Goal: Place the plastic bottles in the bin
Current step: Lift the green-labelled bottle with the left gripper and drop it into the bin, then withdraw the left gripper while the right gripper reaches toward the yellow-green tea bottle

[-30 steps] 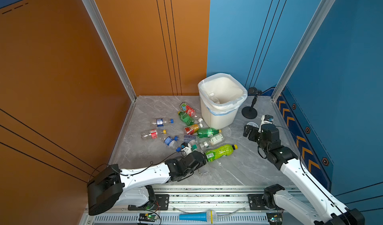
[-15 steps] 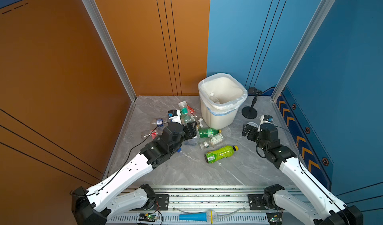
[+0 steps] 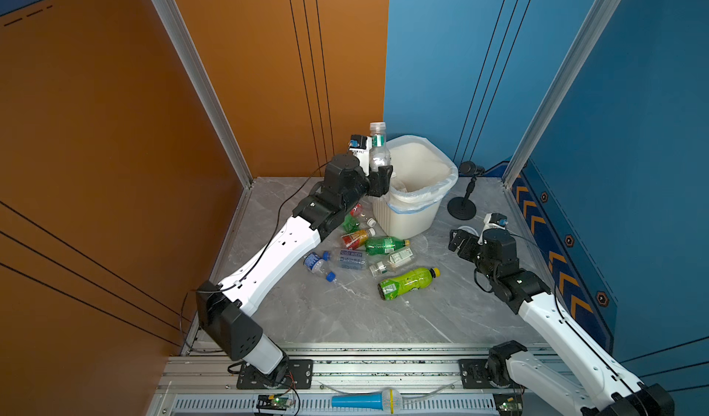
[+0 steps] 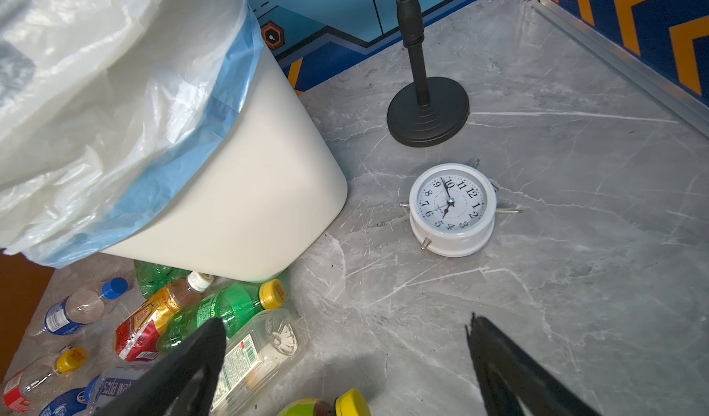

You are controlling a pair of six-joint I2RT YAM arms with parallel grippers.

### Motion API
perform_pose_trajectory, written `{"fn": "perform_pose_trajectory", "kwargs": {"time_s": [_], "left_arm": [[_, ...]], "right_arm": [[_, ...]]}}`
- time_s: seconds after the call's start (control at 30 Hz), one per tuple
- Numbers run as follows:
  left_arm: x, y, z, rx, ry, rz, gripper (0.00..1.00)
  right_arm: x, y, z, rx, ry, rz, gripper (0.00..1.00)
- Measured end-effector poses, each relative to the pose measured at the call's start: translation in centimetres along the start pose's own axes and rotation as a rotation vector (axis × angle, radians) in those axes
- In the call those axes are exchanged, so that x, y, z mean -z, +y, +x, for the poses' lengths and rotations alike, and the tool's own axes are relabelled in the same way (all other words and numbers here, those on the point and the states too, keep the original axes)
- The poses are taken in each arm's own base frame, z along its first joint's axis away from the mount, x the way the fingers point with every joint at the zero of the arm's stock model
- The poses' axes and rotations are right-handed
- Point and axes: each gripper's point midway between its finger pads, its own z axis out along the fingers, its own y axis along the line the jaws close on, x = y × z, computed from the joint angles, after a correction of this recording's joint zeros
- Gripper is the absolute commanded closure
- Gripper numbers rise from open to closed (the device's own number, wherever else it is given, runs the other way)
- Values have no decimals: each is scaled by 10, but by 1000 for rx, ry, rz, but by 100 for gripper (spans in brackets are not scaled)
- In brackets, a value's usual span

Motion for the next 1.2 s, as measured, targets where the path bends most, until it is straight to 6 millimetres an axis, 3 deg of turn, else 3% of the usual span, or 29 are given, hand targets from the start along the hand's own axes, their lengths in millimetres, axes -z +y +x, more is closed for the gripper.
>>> {"fn": "perform_pose_trajectory", "kwargs": {"time_s": [0.2, 0.4, 0.5, 0.7, 0.77, 0.87, 1.07, 1.2], "left_arm": [[-48, -7, -31, -13, -50, 61, 33], [-74, -13, -53, -13, -92, 95, 33], [-87, -8, -47, 0, -77, 99, 33], [-116, 21, -18, 46, -8, 61, 33], [-123, 29, -6, 56, 20, 48, 29], [-128, 36, 4, 79, 52, 36, 1], [-123, 35, 2, 108, 58, 37, 2], [-101, 34, -8, 146, 52, 33, 2]], "right_arm": [[4, 1, -3, -18, -13, -9, 0], [3, 0, -1, -24, -9, -6, 0], [3, 0, -1, -25, -9, -6, 1], [3, -1, 0, -32, -8, -5, 0], [4, -2, 1, -32, -7, -5, 0], [4, -3, 3, -32, -2, -1, 0], [4, -6, 7, -46, 14, 10, 0], [4, -9, 13, -65, 38, 25, 0]]}}
